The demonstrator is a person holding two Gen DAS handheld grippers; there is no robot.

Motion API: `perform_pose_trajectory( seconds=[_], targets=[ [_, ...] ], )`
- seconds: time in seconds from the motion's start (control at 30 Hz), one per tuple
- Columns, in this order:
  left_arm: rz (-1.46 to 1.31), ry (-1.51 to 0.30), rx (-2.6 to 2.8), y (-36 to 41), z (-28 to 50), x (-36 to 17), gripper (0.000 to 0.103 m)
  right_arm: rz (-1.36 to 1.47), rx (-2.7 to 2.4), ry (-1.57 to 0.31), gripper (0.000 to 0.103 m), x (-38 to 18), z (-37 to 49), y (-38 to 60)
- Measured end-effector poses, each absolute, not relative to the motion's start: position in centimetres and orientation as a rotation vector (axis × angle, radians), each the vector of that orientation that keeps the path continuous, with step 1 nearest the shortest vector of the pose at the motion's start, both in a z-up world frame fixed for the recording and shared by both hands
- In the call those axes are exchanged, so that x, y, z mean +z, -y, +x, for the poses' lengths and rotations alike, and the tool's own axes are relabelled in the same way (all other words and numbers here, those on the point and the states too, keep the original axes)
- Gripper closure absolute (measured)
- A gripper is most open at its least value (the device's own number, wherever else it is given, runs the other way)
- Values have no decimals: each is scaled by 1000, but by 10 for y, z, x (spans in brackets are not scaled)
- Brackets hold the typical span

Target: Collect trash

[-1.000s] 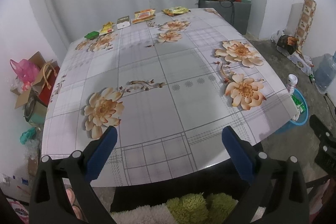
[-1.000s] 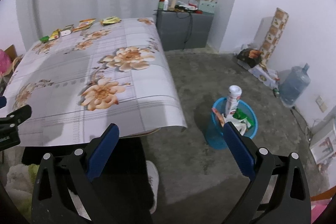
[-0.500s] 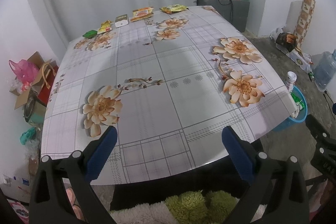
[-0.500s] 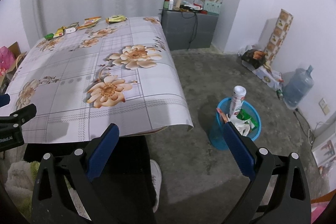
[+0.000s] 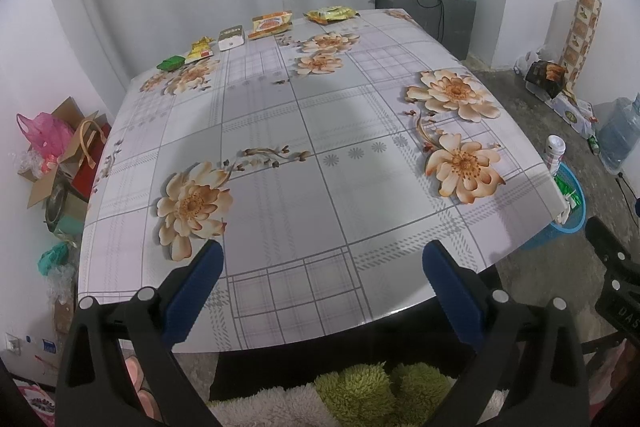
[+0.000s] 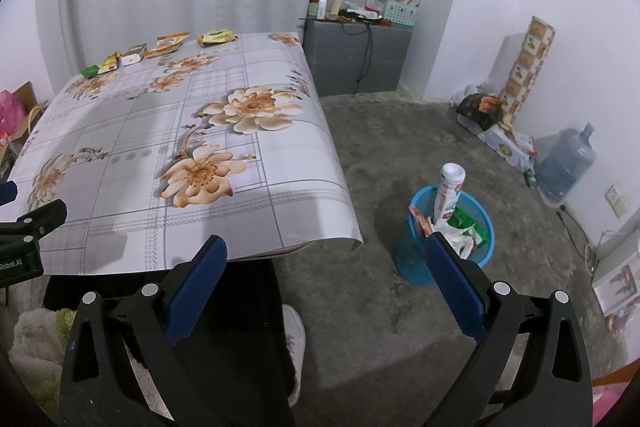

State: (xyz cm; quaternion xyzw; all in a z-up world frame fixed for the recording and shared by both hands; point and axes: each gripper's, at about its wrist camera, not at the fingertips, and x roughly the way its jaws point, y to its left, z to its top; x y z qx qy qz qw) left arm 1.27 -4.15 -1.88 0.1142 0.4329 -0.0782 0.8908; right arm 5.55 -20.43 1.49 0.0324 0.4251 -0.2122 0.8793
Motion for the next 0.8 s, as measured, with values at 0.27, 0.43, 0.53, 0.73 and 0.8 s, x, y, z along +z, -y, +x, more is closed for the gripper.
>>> perform_pose_trajectory(
  seconds=[0.27, 0.43, 0.53, 0.73, 0.8],
  targets=[
    [240, -900, -164, 42, 13, -20, 5, 67, -440, -886, 8, 15, 55, 205],
    [241, -903, -165, 42, 12, -21, 5, 67, -441, -886, 8, 15, 55, 205],
    [240, -901, -165, 42, 13, -20, 5, 68, -442, -886, 8, 15, 55, 204],
    [242, -905, -165, 42, 13, -21, 5, 69, -443, -887, 8, 15, 55, 206],
    [242, -907, -165, 43, 13, -21, 5, 69, -442, -886, 8, 14, 55, 206]
  ],
)
